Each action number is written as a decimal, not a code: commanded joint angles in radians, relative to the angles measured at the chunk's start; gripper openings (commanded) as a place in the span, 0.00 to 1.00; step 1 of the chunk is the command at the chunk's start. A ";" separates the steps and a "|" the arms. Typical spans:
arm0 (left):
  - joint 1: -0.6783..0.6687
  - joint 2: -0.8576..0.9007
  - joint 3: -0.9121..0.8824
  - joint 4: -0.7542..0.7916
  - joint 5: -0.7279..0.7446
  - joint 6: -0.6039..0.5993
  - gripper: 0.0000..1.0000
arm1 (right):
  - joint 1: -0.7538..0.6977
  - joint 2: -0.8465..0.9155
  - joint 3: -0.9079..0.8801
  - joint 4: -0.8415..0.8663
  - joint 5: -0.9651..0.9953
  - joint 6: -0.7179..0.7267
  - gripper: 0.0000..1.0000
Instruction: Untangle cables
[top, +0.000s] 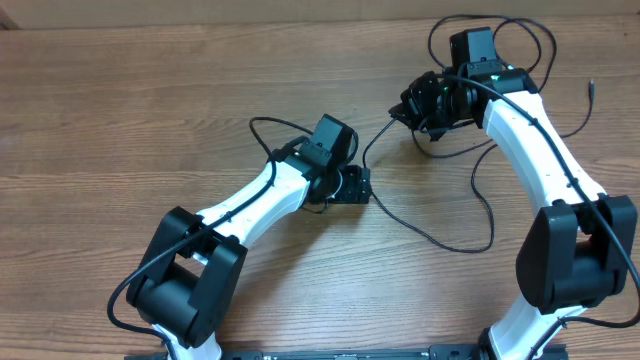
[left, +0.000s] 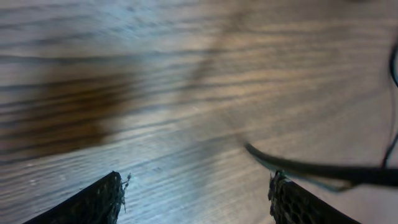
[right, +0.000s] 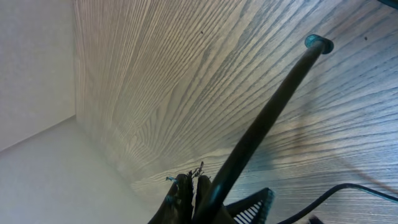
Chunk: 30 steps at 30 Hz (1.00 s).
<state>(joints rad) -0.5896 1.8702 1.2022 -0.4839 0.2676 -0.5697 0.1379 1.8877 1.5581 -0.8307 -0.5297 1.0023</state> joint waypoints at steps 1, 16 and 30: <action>-0.008 0.009 -0.003 0.017 -0.084 -0.075 0.77 | -0.006 -0.043 0.027 0.004 -0.016 0.005 0.04; -0.021 0.010 -0.003 0.050 -0.126 -0.173 0.82 | -0.049 -0.044 0.027 0.024 -0.047 0.005 0.04; -0.029 0.013 -0.003 0.095 0.040 0.028 0.81 | -0.121 -0.044 0.027 0.020 -0.086 0.045 0.04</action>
<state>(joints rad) -0.6102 1.8702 1.2018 -0.4034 0.3077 -0.5522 0.0101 1.8877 1.5581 -0.8097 -0.5804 1.0401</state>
